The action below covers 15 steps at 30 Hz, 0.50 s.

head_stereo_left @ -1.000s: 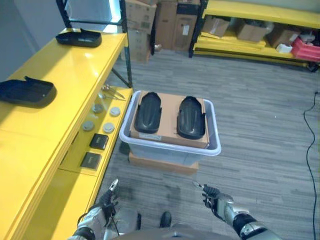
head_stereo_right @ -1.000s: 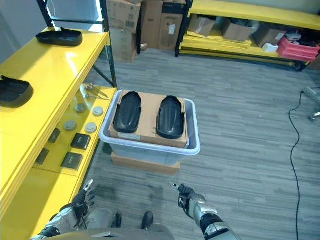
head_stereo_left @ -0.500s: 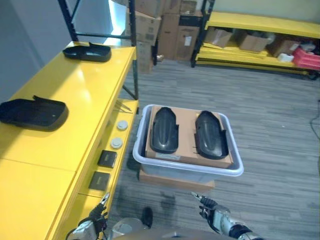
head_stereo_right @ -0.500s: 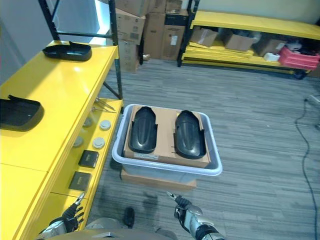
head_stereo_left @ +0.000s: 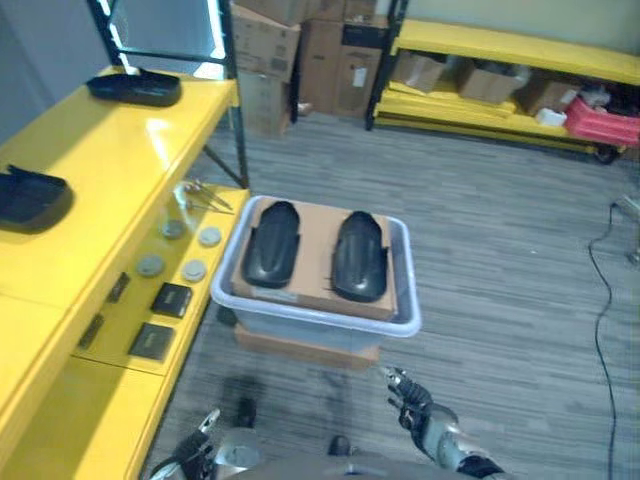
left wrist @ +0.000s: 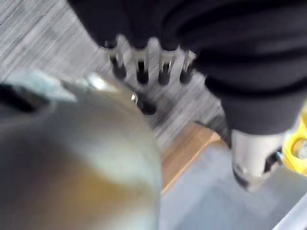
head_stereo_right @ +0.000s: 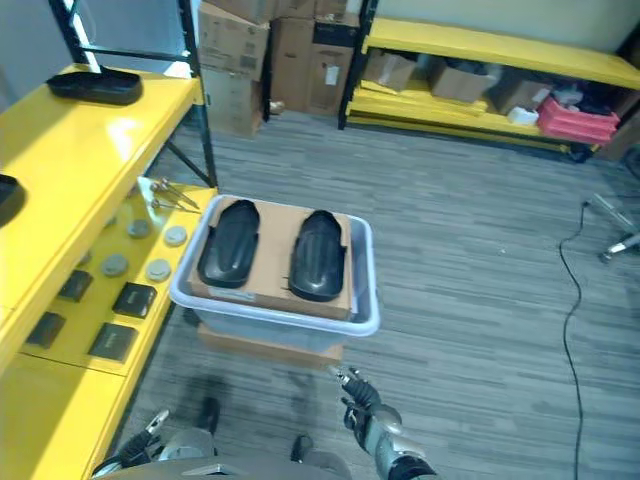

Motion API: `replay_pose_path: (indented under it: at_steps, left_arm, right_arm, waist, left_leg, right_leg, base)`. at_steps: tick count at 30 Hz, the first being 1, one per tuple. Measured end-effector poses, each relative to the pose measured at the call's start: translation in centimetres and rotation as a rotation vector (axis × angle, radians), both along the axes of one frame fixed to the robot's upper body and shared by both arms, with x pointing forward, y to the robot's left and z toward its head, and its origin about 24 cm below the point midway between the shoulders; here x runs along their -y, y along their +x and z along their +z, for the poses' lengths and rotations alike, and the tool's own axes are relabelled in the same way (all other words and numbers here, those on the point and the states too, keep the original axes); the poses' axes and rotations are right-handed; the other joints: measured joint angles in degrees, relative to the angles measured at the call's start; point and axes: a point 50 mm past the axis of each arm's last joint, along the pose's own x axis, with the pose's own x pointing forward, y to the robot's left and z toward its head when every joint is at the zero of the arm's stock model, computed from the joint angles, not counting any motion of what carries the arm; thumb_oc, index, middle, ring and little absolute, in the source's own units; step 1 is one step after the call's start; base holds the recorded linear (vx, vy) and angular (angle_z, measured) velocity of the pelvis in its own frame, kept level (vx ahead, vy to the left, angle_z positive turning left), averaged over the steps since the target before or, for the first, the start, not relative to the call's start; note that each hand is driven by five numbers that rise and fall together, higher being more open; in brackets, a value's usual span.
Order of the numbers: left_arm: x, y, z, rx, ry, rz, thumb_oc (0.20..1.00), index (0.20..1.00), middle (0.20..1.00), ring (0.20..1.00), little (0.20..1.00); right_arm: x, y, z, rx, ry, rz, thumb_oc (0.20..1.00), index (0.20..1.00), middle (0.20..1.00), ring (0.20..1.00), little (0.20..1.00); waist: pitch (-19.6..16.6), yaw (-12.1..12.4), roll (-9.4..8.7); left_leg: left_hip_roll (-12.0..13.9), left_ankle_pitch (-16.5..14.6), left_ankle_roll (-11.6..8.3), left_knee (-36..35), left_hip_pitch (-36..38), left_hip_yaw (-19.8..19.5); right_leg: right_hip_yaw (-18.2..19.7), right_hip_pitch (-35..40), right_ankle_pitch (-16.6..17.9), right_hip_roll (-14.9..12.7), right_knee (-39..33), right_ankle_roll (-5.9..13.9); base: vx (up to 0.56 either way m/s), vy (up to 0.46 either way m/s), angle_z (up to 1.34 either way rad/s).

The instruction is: Move parts from the plastic box to the shelf.

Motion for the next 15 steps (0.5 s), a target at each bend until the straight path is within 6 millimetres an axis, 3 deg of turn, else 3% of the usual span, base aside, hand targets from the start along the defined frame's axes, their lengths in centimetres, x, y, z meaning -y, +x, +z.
replay_pose_path:
  at_steps: [2, 4, 5, 10, 12, 15]
  left_arm:
    - [0.0, 0.2, 0.0, 0.007, -0.001, 0.007, 1.000, 1.000, 1.000, 1.000, 1.000]
    - [0.3, 0.7, 0.1, 0.025, -0.009, -0.009, 1.000, 1.000, 1.000, 1.000, 1.000]
    - [0.5, 1.3, 0.2, 0.045, -0.017, -0.021, 1.000, 1.000, 1.000, 1.000, 1.000]
    - [1.0, 1.2, 0.1, 0.043, -0.032, -0.027, 1.000, 1.000, 1.000, 1.000, 1.000]
    - [1.9, 1.1, -0.1, 0.039, -0.052, -0.026, 1.000, 1.000, 1.000, 1.000, 1.000]
    - [1.8, 1.9, 0.1, 0.064, -0.042, -0.033, 1.000, 1.000, 1.000, 1.000, 1.000]
  right_arm:
    - [0.8, -1.5, -0.4, -0.038, -0.023, 0.006, 1.000, 1.000, 1.000, 1.000, 1.000]
    - [1.6, -2.5, -0.6, -0.051, -0.035, 0.001, 1.000, 1.000, 1.000, 1.000, 1.000]
    - [1.6, -2.4, -0.5, -0.039, -0.034, 0.000, 1.000, 1.000, 1.000, 1.000, 1.000]
    - [0.9, -1.2, -0.2, 0.013, -0.022, -0.001, 1.000, 1.000, 1.000, 1.000, 1.000]
    - [1.4, -0.3, 0.2, 0.045, -0.034, -0.022, 1.000, 1.000, 1.000, 1.000, 1.000]
    - [0.9, -0.1, 0.1, 0.053, -0.020, -0.024, 1.000, 1.000, 1.000, 1.000, 1.000]
  waist:
    - [-0.05, -0.45, -0.70]
    - [0.05, -0.85, -0.52]
    - [0.03, -1.31, -0.19]
    - [0.49, -2.64, 2.24]
    - [0.62, -3.23, 4.70]
    - [1.19, -2.93, 4.07]
  left_leg:
    - [-2.87, 0.46, -1.24, 6.39, -1.65, 0.07]
    - [-7.08, -2.29, -1.01, 8.18, -2.28, 1.39]
    - [-9.26, -3.25, -0.84, 5.35, -1.48, 1.14]
    - [-9.58, -3.30, -0.34, -4.65, 6.58, 0.96]
    - [-8.33, -3.89, 0.14, -6.41, 8.78, -1.08]
    - [-9.18, -5.45, 0.85, -6.51, 8.76, -0.64]
  right_leg:
    - [-1.25, 0.95, 0.36, -0.91, -1.33, -1.10]
    - [-3.20, 1.84, 1.53, -2.04, -4.33, -0.25]
    - [-3.26, 1.81, 2.76, -2.31, -5.82, 0.66]
    - [-3.17, 2.87, 5.34, -1.62, -9.08, 0.95]
    - [-2.66, 2.61, 5.78, -0.45, -9.09, 1.76]
    - [-0.61, 2.29, 6.25, -1.09, -9.20, 2.48]
  base:
    - [-0.07, -0.031, 0.27]
    - [-0.02, 0.095, 0.48]
    - [0.01, 0.146, 0.35]
    - [0.01, 0.100, 0.05]
    - [0.03, 0.046, -0.18]
    - [0.05, 0.039, -0.13]
